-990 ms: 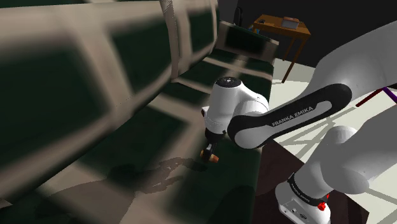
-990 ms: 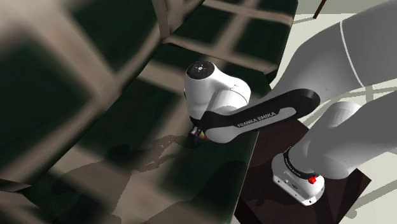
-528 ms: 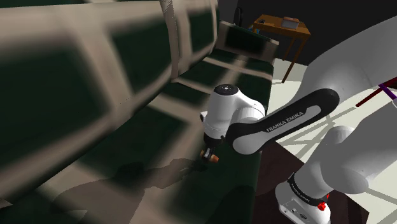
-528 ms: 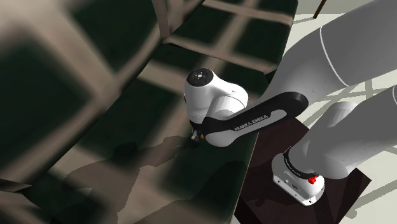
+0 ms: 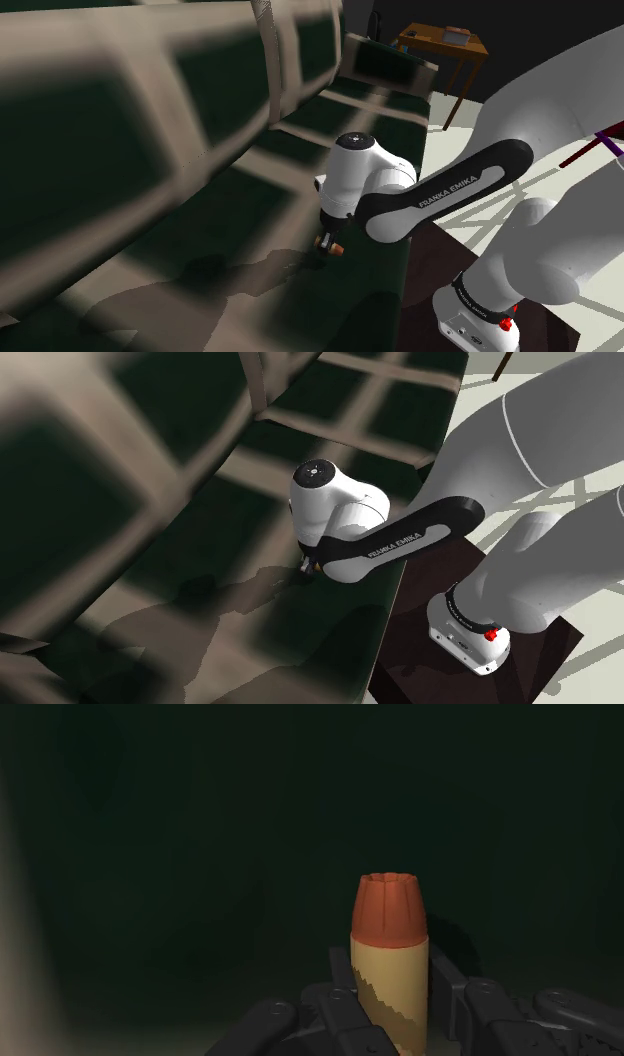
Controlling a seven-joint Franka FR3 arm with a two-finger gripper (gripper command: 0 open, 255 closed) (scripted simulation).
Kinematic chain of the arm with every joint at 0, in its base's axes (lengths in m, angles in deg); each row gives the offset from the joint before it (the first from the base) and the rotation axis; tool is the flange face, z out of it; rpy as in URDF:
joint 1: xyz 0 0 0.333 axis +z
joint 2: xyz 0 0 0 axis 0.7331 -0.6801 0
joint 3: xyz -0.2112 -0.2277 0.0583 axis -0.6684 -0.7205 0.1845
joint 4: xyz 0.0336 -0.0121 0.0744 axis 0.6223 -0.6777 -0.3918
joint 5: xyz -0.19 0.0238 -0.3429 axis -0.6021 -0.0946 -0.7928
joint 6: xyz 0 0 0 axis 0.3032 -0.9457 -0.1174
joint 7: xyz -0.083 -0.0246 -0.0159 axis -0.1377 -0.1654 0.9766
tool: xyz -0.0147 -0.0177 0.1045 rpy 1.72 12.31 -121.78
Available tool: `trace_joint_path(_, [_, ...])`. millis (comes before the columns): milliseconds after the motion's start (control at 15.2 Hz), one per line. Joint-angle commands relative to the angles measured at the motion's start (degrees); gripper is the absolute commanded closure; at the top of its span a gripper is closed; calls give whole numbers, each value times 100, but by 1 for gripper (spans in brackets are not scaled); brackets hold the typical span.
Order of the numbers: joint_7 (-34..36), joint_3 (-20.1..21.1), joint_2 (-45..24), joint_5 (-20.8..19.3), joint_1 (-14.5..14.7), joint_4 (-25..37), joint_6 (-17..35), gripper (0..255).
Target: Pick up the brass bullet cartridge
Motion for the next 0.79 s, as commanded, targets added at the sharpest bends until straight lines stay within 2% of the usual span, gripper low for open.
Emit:
trace_joint_path(0, [-26,-19,60,30,3,14,-93,255])
trace_joint_path(726, [-215,-177,831,247,101,326,-1152,255])
